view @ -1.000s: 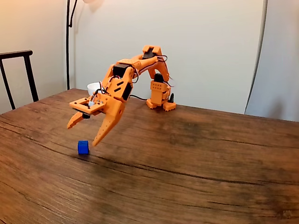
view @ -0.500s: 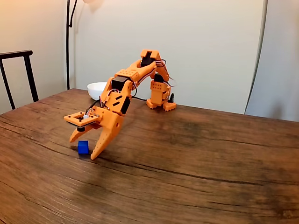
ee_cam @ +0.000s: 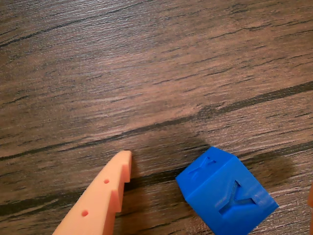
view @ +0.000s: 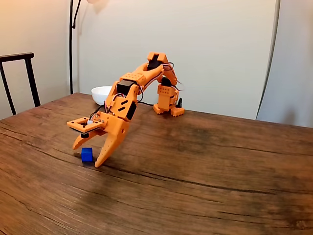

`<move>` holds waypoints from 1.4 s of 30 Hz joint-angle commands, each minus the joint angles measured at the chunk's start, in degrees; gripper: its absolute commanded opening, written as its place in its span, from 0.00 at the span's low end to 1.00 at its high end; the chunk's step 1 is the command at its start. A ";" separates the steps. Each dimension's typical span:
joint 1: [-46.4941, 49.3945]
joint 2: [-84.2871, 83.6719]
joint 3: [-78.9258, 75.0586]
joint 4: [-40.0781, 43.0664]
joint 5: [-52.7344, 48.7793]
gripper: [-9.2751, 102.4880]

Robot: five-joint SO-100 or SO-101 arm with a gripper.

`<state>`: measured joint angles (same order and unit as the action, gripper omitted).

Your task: Grasp the cube and drop it in the bowl

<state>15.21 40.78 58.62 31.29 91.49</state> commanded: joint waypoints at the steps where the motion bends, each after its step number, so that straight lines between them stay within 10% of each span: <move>1: 0.00 0.18 -0.09 0.09 -0.26 0.47; 12: 0.09 0.18 -0.26 6.24 0.00 0.25; 42: -0.18 1.32 -1.32 7.65 0.62 0.09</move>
<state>15.38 41.13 57.66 38.14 91.85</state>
